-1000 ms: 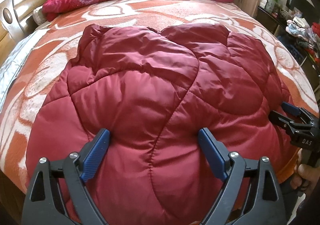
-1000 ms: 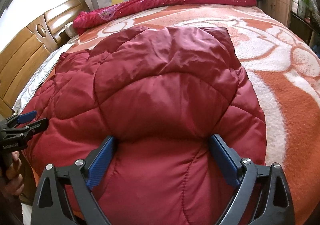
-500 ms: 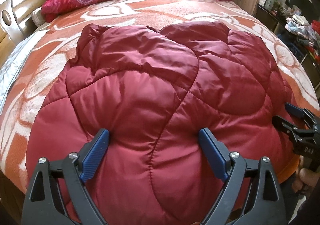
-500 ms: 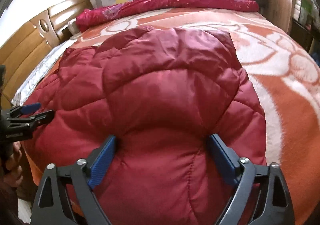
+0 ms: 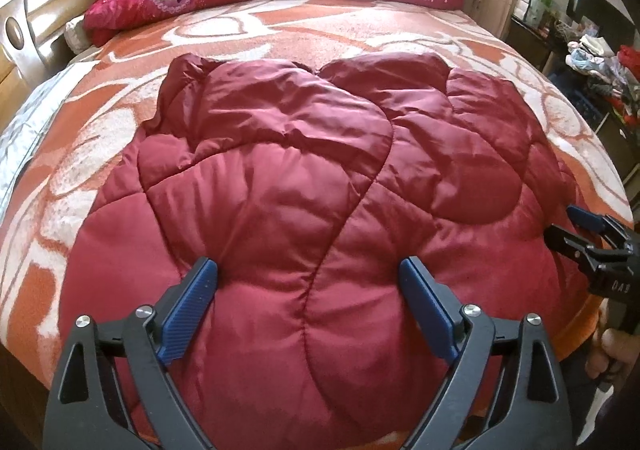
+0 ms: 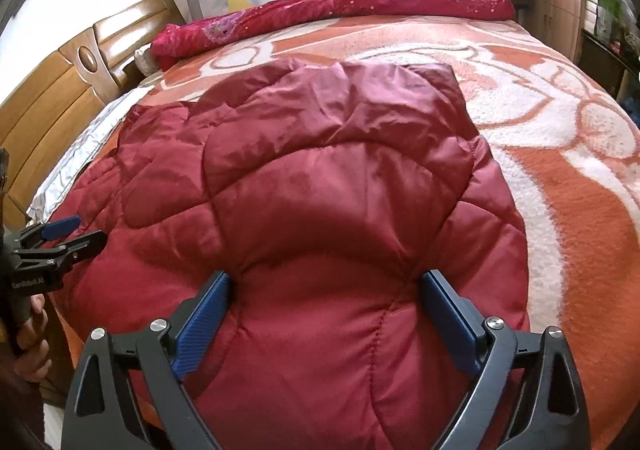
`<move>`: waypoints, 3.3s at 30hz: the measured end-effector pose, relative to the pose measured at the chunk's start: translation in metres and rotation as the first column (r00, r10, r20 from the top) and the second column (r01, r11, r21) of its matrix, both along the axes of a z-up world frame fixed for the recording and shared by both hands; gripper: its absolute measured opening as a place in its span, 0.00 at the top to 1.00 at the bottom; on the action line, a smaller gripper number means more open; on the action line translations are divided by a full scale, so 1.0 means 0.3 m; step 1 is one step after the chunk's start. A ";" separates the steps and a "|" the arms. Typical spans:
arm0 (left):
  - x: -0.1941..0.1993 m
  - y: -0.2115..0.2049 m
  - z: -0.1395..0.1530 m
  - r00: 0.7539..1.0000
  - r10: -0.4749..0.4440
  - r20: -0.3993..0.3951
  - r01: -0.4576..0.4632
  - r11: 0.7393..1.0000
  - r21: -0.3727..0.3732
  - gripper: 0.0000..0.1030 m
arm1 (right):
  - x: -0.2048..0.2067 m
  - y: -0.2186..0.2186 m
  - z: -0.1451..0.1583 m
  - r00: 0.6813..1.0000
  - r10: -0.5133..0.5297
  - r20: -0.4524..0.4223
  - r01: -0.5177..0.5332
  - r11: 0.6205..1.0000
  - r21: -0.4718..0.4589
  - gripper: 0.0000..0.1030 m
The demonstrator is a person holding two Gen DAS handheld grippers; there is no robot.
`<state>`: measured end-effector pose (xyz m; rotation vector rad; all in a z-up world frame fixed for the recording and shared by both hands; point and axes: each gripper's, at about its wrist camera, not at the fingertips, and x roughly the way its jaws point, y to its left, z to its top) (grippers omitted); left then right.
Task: Fold large clothes
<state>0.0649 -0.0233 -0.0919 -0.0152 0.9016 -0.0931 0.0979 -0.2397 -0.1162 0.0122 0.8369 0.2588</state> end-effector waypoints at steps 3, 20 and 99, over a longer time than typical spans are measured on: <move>-0.036 0.004 0.015 1.000 -0.007 0.012 0.007 1.000 0.004 0.09 | -0.024 -0.004 0.021 1.000 0.007 -0.001 -0.007 1.000 0.001 0.09; -0.191 0.033 0.018 0.999 -0.036 0.004 0.036 0.999 0.034 0.09 | -0.214 0.036 0.061 0.992 0.124 -0.039 -0.125 0.991 -0.039 0.07; -0.175 -0.081 0.122 1.000 0.011 -0.015 -0.010 0.999 0.042 0.04 | -0.190 0.147 0.128 0.996 0.074 -0.041 -0.077 0.995 -0.070 0.00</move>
